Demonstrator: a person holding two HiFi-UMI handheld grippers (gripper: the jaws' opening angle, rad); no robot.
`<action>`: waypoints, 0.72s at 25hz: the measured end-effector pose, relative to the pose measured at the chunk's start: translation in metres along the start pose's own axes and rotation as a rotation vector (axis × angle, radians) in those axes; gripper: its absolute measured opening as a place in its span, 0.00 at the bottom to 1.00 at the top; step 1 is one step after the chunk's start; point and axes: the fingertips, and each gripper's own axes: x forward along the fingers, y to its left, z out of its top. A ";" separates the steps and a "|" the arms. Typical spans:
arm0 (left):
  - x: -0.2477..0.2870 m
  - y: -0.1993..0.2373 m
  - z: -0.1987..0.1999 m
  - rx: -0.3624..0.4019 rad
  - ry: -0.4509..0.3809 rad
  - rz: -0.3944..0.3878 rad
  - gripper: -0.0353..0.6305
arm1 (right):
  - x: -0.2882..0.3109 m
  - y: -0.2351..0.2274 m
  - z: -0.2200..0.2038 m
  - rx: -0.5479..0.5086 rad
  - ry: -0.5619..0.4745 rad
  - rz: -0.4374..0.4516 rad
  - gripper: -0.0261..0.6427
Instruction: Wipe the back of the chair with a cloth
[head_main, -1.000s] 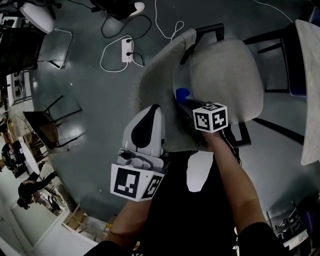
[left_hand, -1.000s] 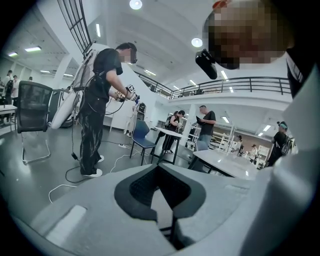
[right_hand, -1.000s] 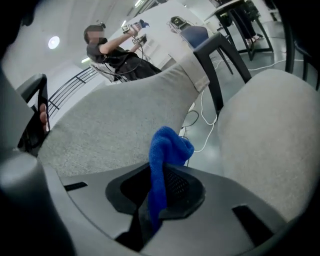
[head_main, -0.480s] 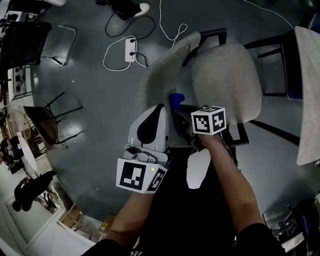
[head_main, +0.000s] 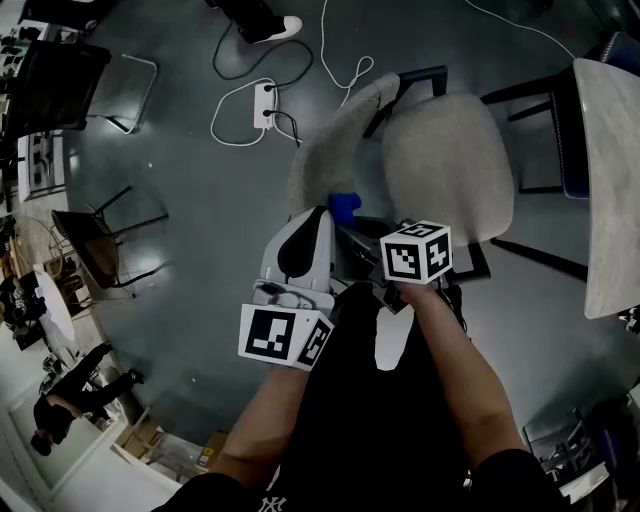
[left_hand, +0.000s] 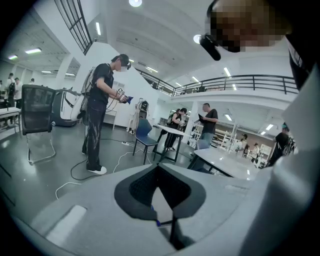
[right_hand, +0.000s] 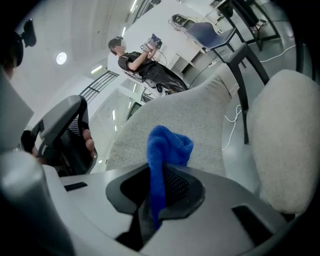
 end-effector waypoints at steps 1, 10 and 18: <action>-0.001 0.000 0.001 0.000 0.000 0.000 0.06 | -0.002 0.006 0.001 -0.003 -0.006 0.007 0.13; -0.011 -0.003 0.010 -0.004 -0.007 -0.002 0.06 | -0.016 0.053 0.010 0.010 -0.051 0.089 0.13; -0.007 -0.009 0.008 0.000 0.000 -0.022 0.06 | -0.039 0.052 0.021 0.022 -0.111 0.132 0.13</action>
